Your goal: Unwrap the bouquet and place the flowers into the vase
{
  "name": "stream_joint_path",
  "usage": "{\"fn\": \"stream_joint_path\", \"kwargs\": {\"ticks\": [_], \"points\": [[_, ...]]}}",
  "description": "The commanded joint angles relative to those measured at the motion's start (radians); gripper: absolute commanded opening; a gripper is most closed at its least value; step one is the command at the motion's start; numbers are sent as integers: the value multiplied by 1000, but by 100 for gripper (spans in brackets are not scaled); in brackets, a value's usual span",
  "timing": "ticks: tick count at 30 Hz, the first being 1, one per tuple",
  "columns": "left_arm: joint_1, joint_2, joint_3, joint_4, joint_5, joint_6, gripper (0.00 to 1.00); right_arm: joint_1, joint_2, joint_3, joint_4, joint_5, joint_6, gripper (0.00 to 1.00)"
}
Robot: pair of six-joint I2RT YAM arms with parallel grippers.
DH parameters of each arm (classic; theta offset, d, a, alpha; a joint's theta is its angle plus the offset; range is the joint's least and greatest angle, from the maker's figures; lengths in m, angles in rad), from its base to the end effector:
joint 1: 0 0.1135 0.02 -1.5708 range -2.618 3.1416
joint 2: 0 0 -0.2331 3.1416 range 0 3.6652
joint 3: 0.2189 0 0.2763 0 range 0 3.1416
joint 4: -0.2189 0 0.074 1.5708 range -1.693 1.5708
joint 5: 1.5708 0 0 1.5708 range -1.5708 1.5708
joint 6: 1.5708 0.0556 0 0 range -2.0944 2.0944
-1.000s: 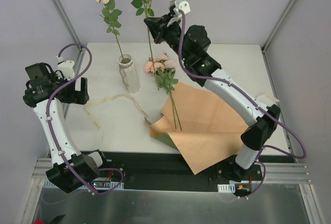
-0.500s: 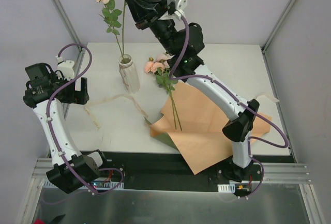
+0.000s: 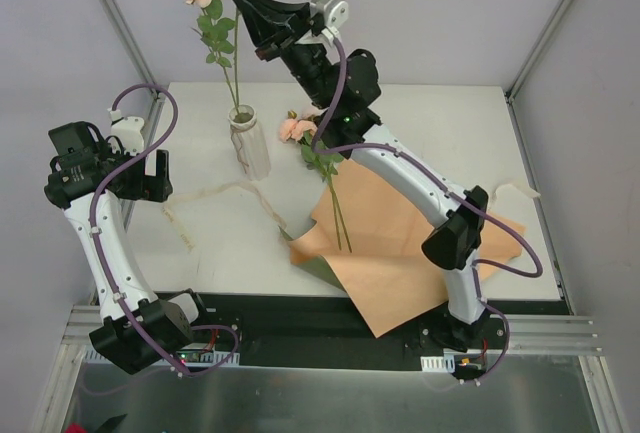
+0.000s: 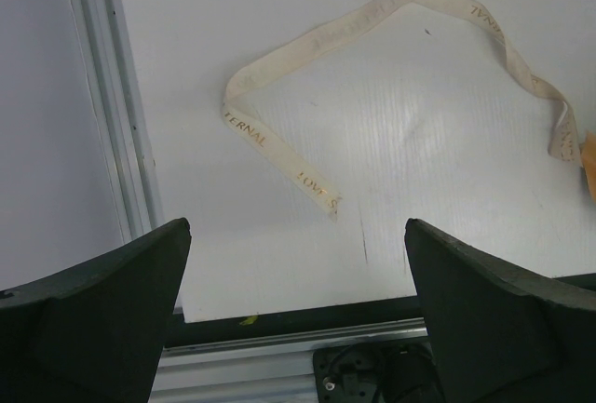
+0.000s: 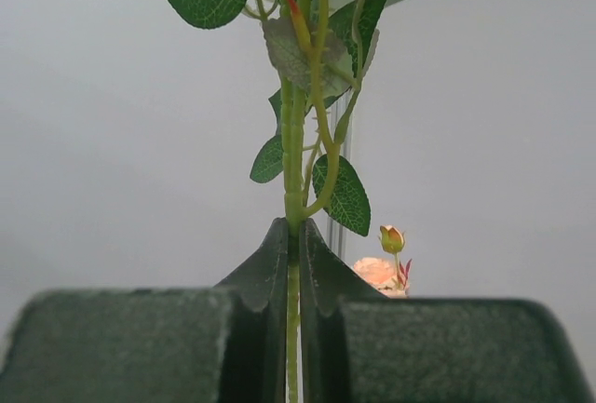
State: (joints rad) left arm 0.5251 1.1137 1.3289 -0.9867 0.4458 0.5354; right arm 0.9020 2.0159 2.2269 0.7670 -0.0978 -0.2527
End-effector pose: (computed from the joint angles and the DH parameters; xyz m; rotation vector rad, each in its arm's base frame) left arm 0.2342 0.1080 0.3523 0.2261 2.2401 0.0405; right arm 0.2709 0.3515 0.5463 -0.4105 0.4529 0.6584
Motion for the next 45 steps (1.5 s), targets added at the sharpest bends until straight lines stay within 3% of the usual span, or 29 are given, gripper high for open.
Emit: {"fn": "stream_joint_path", "kwargs": {"ticks": [1, 12, 17, 18, 20, 24, 28, 35, 41, 45], "points": [[4, -18, 10, -12, 30, 17, 99, -14, 36, 4, 74, 20, -5, 0], [6, 3, 9, -10, 36, 11, 99, -37, 55, -165, 78, 55, 15, 0], [4, 3, 21, -10, 47, 3, 99, -40, 58, -199, -9, 41, 39, 1], [6, 3, 23, -12, 47, 2, 99, -40, 63, -184, -53, 33, 52, 6], [4, 3, 24, -10, 44, 1, 99, -40, 70, -158, -174, 39, 52, 33], [4, 1, 18, -7, 31, 0, 99, -41, 34, -147, -420, 73, 40, 63], [4, 1, 9, 3, 34, -5, 99, -69, -69, -229, -576, 86, 59, 72], [4, 18, 20, 8, 30, -9, 99, -149, -192, -366, -946, 134, 118, 72], [4, 37, 13, 14, 22, -5, 99, -202, -119, -371, -1233, 289, 101, 59], [4, 46, 10, 14, 25, -5, 99, -259, -36, -377, -1325, 233, 177, 50]]}}
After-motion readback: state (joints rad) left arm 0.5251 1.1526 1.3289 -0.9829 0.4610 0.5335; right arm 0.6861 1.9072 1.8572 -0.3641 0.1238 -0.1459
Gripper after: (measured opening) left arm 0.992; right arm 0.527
